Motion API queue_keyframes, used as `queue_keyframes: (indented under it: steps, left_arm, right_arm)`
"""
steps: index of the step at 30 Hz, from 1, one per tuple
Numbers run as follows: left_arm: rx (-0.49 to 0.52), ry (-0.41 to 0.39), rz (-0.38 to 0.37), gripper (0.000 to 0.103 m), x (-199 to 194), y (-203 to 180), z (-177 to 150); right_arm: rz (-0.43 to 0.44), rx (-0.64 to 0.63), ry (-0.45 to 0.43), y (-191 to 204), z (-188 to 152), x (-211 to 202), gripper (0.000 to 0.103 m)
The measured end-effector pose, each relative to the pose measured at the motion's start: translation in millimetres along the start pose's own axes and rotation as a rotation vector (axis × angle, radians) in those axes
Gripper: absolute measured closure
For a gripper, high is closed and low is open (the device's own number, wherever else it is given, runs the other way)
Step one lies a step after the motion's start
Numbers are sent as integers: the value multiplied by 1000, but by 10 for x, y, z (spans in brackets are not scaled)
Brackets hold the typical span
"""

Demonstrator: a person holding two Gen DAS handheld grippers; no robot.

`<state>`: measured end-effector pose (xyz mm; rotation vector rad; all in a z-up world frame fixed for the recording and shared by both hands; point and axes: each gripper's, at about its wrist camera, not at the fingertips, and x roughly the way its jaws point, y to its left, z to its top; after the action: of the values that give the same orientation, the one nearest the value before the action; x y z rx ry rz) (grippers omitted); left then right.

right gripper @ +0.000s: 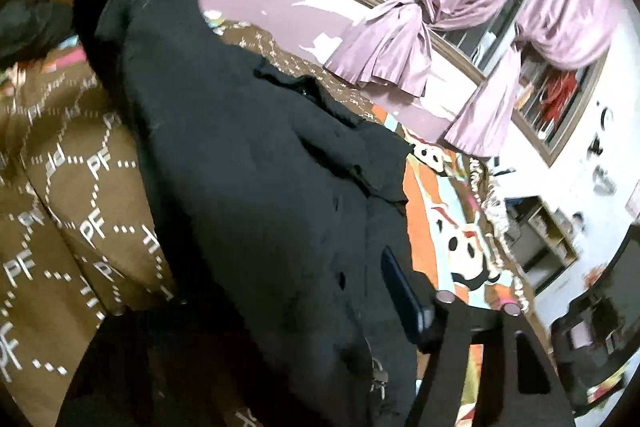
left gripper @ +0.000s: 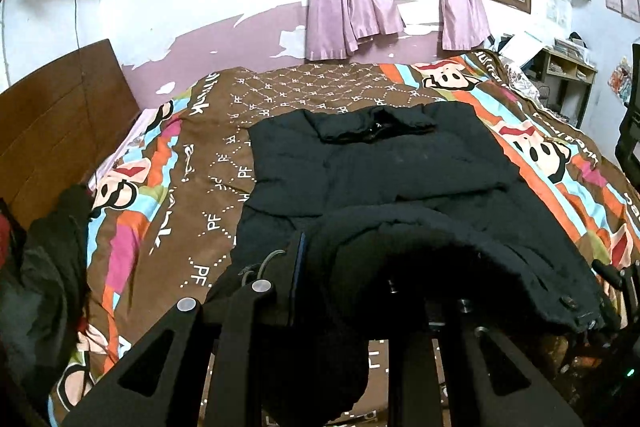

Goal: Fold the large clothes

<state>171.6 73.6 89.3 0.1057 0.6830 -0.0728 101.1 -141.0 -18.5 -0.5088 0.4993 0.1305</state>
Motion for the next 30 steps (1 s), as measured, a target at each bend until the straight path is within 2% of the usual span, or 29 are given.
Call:
queue_keyframes:
  steps: [2,3,4,7,10,13,20,25,30]
  left_arm:
    - [0,-3,1,85,-11,3,-48]
    - [3,-2,5,85,-22,1,-70]
    - [8,-3,7,85,-31,-8,-95]
    - [31,-18,18,90,-107,-40,-152]
    - [53,-26,30,94,-188,-62,-217]
    - [24,-32,11,96,-314,-14,-269]
    - [37,-101,-1,97,-753,-9,-327]
    - [24,-138,-35,98,-1097,22,-417]
    - [47,-164,-51,98,-1433,33,-590]
  right_arm:
    - [17,14,-8,-47,20,-9,50]
    - [28,19,-11,-58,25,-16,59]
    - [43,23,-15,-71,34,-26,72]
    - [79,40,-33,-82,54,-115,87]
    - [102,71,-59,-123,106,-203,91]
    - [113,110,-100,-233,183,-338,92]
    - [126,161,-178,-466,316,-764,93]
    - [147,115,-220,-511,326,-1170,93]
    - [209,84,-235,-541,342,-1528,94]
